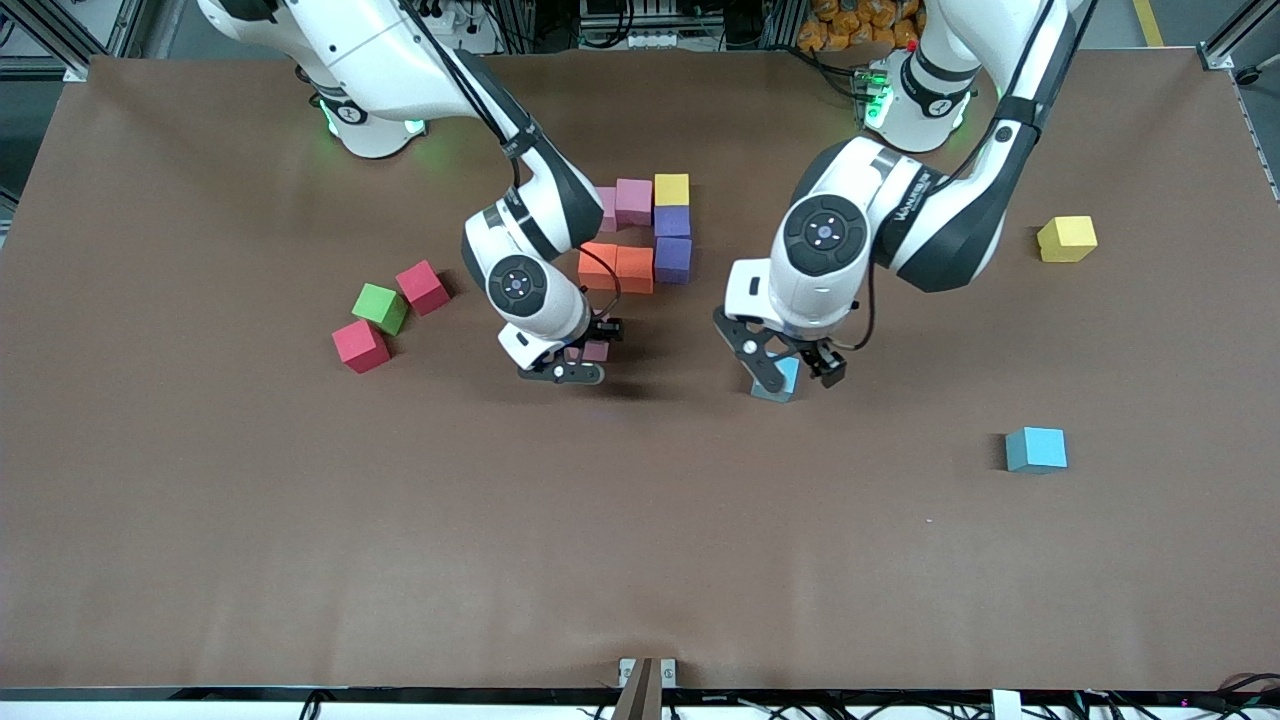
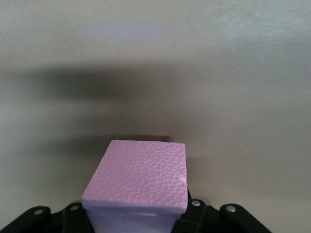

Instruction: Form number 2 with 11 blocks

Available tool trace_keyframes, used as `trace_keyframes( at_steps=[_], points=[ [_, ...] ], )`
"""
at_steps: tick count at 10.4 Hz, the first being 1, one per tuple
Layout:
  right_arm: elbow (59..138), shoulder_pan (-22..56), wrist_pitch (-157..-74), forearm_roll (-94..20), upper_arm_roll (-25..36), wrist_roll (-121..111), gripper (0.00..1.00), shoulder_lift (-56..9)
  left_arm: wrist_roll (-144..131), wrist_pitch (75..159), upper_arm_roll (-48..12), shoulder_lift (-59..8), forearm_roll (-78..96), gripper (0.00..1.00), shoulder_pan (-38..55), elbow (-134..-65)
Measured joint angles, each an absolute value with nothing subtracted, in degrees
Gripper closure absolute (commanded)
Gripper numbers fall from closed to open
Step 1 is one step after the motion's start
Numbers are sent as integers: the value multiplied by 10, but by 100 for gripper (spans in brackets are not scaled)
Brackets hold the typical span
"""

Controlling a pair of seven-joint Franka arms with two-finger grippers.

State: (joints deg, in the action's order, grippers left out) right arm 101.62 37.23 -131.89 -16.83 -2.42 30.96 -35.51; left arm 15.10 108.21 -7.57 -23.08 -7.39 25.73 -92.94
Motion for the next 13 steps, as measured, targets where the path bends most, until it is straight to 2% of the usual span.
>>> trace_keyframes(
  at_steps=[4,9,13],
  points=[
    [1041,366,-1363,-168,-55,299,78,-355,-56,1086,-78,-234,-74,0,261,-952],
    [1092,359,-1365,-168,-66,301,78,-320,-162,1229,-76,-263,-74,0,257,-1024],
    [1103,359,-1350,-168,-72,324,78,-317,-192,1259,-75,-283,-74,0,244,-1038]
  ],
)
